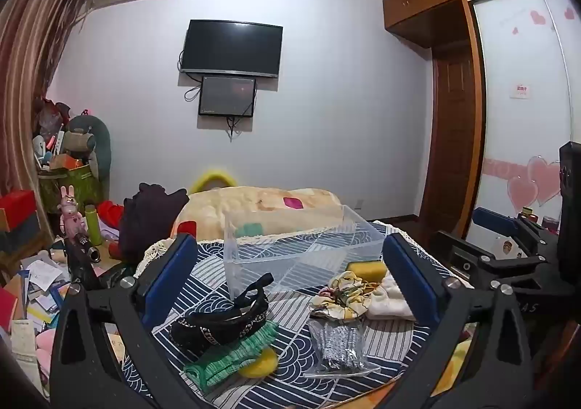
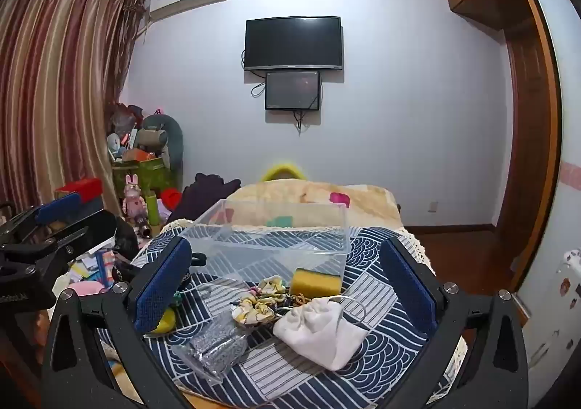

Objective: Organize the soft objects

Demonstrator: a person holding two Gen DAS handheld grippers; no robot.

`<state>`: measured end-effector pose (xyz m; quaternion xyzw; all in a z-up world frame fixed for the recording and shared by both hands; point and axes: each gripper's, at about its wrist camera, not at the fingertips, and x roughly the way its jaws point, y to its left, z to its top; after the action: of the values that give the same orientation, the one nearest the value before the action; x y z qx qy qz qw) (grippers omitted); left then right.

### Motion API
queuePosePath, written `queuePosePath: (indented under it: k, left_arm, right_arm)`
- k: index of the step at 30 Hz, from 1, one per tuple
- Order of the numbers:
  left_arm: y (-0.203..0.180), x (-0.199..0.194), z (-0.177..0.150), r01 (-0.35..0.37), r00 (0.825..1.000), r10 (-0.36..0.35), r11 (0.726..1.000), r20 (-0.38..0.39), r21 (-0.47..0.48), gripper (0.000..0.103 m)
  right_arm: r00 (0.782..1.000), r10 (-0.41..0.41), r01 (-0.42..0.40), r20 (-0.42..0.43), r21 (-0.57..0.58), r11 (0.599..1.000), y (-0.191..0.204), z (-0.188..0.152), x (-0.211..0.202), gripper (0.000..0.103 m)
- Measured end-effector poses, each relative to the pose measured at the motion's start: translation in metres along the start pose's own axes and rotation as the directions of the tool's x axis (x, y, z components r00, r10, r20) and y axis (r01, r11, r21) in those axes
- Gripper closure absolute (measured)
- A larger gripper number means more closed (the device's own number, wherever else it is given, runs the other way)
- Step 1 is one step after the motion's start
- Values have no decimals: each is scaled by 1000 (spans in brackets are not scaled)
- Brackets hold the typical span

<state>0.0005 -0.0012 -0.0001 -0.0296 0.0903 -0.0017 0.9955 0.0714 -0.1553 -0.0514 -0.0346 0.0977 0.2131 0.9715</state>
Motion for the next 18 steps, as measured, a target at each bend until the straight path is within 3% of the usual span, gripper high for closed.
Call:
queuePosePath:
  k: [18]
  left_arm:
    - [-3,-6,1,17,1000,-17,1000,21,-7,0]
  right_arm:
    - [1000,15,-15,16,-2,1000,6,0,-8,0]
